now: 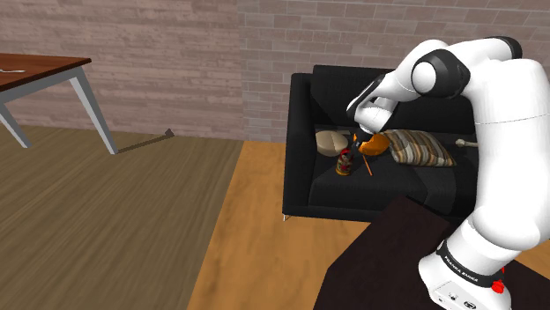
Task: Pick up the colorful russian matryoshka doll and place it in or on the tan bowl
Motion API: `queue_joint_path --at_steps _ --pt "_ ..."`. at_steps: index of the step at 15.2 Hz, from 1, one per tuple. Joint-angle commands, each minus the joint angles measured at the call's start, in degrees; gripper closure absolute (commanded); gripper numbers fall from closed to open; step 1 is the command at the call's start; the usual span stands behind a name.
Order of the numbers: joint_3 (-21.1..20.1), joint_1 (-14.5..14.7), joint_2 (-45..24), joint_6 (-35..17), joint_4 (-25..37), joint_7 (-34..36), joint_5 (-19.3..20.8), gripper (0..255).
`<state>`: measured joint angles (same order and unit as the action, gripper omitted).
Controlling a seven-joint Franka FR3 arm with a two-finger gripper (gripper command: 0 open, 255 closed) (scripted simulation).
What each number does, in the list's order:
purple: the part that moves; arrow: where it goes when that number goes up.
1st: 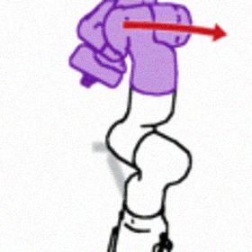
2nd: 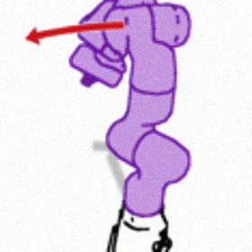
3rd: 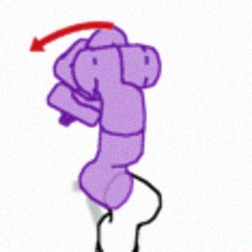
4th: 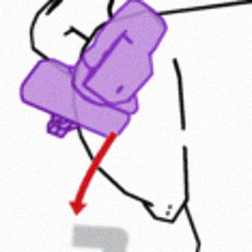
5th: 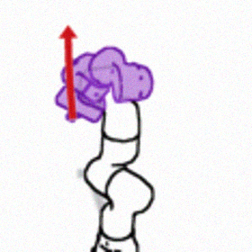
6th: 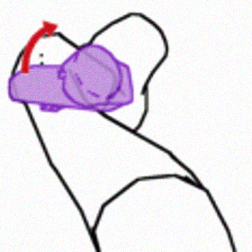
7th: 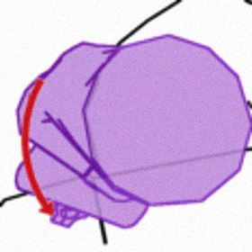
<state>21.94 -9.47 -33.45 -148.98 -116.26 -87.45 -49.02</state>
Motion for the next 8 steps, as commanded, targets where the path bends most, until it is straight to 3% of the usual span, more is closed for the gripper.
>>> queue_joint_path --at_steps 1,8 --pt "-0.01 0.01 -0.01 0.01 -0.01 0.00 0.00 255" --pt "2.51 1.89 3.80 2.26 -1.16 3.09 3.55 255"
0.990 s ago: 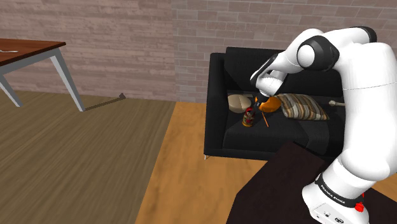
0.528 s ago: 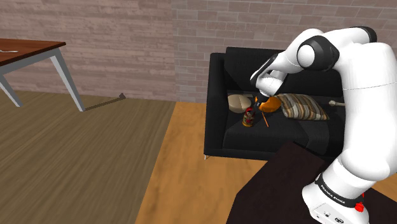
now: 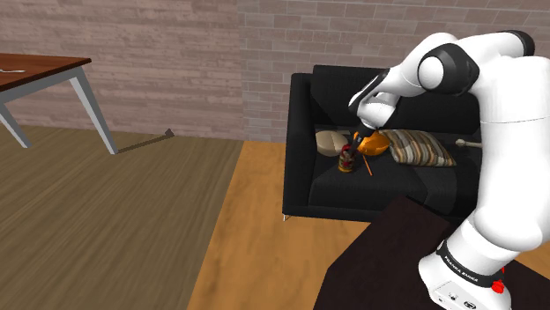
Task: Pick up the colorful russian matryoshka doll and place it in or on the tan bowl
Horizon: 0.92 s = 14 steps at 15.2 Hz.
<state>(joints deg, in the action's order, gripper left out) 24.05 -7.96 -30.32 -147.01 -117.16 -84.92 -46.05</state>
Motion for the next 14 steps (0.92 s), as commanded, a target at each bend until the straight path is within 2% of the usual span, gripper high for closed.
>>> queue_joint_path --at_steps 1,14 --pt "0.81 0.69 1.30 0.69 -0.42 1.08 1.20 255" --pt "5.79 4.35 9.09 6.17 -1.21 8.03 9.52 255"
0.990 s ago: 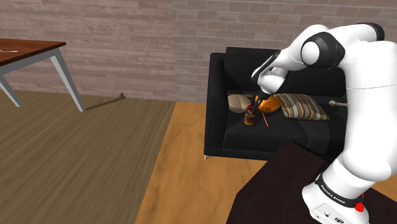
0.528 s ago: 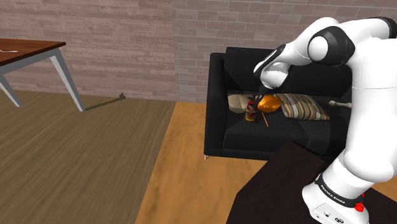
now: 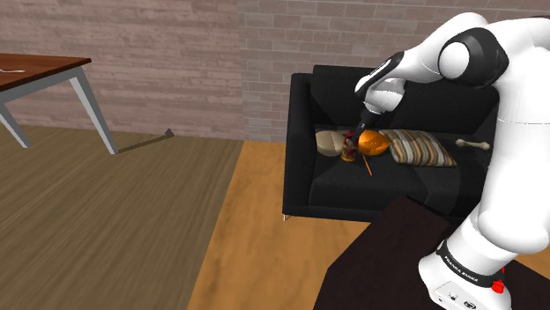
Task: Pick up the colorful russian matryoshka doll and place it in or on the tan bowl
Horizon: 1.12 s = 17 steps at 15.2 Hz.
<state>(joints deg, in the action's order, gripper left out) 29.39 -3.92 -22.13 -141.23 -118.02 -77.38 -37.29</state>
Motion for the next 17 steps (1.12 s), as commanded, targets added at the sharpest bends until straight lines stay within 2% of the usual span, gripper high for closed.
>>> queue_joint_path --at_steps 1,15,17 --pt "0.79 0.55 1.46 0.84 -0.32 1.03 1.41 255" --pt "4.39 3.18 8.66 7.71 1.53 8.07 9.87 255" --pt "3.87 1.93 4.81 10.78 7.67 8.19 8.53 255"
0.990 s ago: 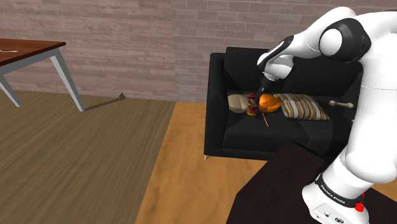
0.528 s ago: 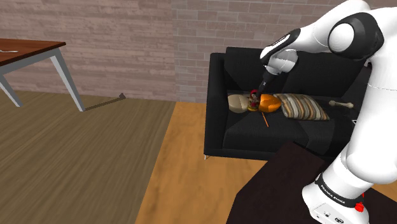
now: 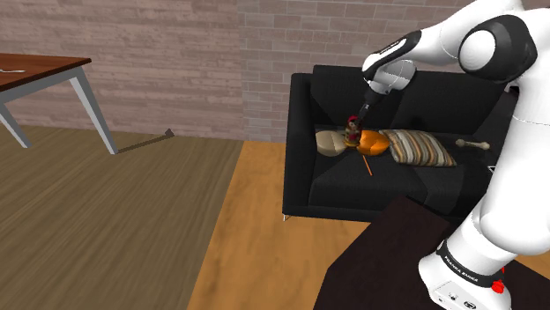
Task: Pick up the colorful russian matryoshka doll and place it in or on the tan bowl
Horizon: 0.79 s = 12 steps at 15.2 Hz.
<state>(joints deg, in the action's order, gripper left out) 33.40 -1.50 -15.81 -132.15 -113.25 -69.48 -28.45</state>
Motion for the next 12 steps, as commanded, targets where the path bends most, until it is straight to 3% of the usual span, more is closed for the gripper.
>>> queue_joint_path --at_steps 1,8,12 --pt "-0.40 -1.19 -3.47 3.27 6.11 0.44 -0.93 255" --pt "-2.81 -8.09 -18.50 15.57 32.41 3.50 -4.26 255" --pt "-4.84 -14.58 -30.21 25.07 54.70 7.64 -5.74 255"
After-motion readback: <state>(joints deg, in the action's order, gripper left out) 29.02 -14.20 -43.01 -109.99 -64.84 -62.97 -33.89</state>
